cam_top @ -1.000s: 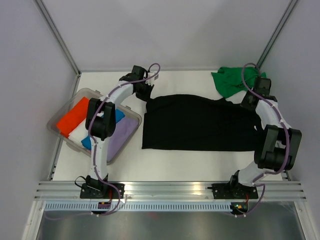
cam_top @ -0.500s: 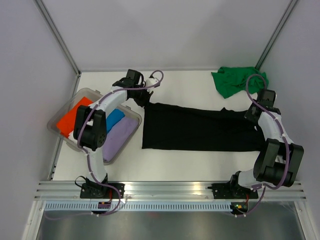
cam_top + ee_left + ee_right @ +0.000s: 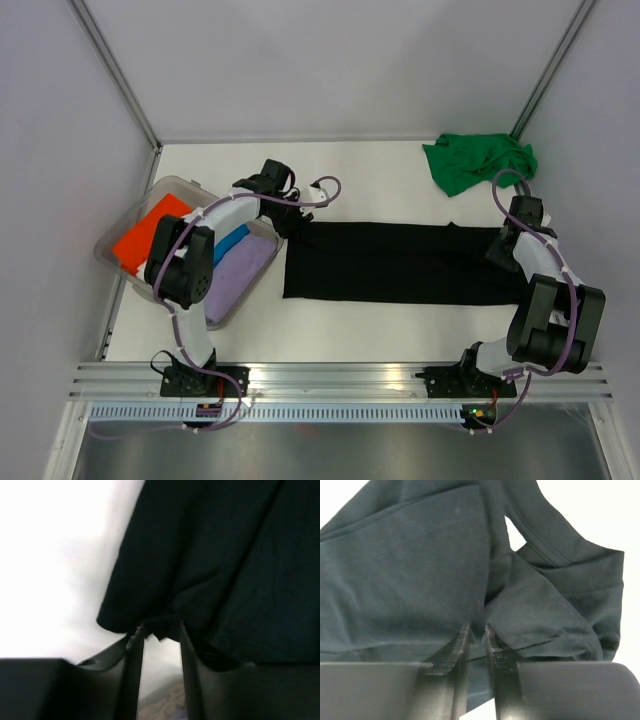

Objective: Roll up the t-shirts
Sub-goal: Fold the tshirt

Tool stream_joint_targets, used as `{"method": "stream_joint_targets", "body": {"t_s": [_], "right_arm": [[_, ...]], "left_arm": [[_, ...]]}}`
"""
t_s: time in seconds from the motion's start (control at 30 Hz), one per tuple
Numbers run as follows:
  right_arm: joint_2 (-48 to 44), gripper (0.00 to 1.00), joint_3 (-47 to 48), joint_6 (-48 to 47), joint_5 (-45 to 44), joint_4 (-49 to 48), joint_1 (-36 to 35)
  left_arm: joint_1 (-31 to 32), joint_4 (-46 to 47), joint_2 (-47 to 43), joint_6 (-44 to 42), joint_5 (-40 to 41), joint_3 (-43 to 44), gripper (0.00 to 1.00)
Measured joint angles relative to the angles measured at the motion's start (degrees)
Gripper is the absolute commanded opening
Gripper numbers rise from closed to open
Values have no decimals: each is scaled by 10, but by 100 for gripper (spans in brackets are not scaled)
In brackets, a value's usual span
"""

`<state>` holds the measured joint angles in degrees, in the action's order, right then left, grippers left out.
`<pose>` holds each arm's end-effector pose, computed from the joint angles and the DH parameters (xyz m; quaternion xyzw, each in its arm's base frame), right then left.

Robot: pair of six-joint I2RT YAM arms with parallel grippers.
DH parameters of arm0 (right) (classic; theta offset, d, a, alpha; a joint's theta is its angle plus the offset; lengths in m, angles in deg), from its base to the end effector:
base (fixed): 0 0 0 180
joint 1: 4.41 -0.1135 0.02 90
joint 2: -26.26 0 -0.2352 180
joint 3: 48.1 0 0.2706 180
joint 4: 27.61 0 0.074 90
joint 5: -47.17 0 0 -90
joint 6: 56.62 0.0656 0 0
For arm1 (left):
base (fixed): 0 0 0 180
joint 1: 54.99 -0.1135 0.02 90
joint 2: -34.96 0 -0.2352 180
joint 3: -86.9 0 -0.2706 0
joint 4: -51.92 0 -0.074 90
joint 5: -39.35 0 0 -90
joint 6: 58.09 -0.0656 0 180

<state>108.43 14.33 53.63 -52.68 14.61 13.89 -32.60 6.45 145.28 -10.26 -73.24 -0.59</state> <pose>0.2887 -0.1073 0.1328 0.3387 0.9056 -0.0792 0.2427 0.3786 -0.1832 0.1311 0.5478 0.7825 -0.1488 0.2560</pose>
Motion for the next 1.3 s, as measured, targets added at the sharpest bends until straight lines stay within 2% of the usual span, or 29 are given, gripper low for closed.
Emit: {"method": "stream_joint_targets", "body": {"t_s": [0.03,0.13,0.23,0.43,0.57,0.77,0.93,1.3], "right_arm": [[2,41,0,4,-7,3,0],[2,51,0,7,-21,13,1],[2,52,6,6,-34,25,2],[-12,54,44,6,-45,28,-10],[-8,54,84,6,-42,12,-62],[102,54,172,6,-25,-6,-130],[177,53,191,13,-4,-4,-144],[230,53,205,25,23,-8,-157]], "left_arm": [[2,-4,-4,-9,1,-2,52],[6,-19,-16,-32,5,-3,65],[9,-36,-26,-52,10,0,67],[34,-61,-29,-90,35,16,67],[67,-67,-29,-109,53,16,65],[83,-60,-14,-122,103,16,60],[77,-59,5,-126,132,14,54],[79,-53,7,-126,136,-3,44]]}}
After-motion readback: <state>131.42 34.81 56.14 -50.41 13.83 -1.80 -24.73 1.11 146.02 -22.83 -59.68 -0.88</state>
